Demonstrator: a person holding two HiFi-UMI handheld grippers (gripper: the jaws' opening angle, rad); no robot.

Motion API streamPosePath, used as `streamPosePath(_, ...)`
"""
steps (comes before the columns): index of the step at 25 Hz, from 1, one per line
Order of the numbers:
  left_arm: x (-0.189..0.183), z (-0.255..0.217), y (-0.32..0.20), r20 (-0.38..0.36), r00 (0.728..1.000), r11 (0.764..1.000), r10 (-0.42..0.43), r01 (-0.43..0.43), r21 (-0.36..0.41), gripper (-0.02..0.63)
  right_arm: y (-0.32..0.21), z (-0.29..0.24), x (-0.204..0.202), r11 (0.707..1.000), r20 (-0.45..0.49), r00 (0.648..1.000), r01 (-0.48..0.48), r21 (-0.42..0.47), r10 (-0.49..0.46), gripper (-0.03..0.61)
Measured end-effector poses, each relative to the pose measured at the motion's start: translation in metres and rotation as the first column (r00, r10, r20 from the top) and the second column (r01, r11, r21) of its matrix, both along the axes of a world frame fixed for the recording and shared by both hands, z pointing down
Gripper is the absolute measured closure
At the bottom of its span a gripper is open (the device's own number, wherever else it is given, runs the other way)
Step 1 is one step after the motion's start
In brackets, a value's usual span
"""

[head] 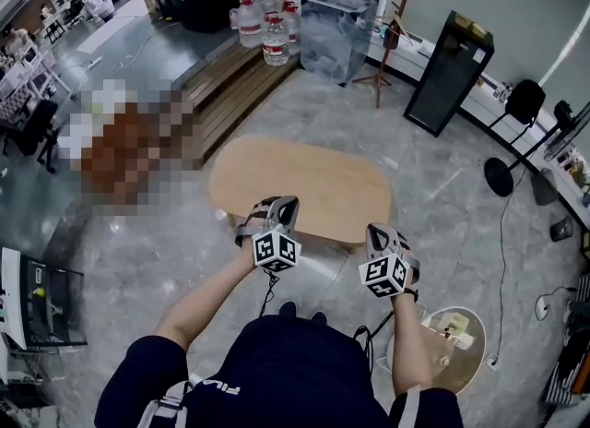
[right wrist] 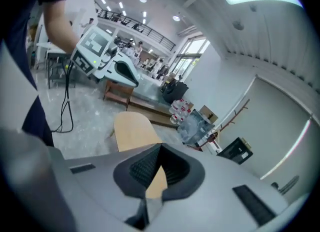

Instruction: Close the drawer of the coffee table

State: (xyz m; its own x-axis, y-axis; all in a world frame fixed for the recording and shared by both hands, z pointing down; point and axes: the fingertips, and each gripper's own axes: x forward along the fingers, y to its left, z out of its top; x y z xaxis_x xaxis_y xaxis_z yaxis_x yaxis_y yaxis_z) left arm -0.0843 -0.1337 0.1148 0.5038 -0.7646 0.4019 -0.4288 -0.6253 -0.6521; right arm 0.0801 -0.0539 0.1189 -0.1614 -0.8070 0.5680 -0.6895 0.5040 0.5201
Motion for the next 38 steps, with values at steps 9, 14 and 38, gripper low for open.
streamPosePath(9, -0.013, -0.033, 0.000, -0.416, 0.890, 0.978, -0.186, 0.124, -0.170, 0.589, -0.005, -0.038, 0.002, 0.979, 0.381, 0.914, -0.183, 0.085, 0.138, 0.551)
streamPosePath(14, -0.011, -0.039, 0.004, -0.505, 0.827, 0.960, -0.245, 0.132, -0.248, 0.589, -0.002, -0.040, 0.007, 0.969, 0.468, 0.866, -0.236, 0.074, 0.175, 0.551)
streamPosePath(38, -0.014, -0.021, 0.032, -0.500, 0.818, 0.939, -0.284, 0.131, -0.319, 0.589, 0.016, -0.029, 0.014, 0.961, 0.583, 0.783, -0.277, 0.011, 0.219, 0.552)
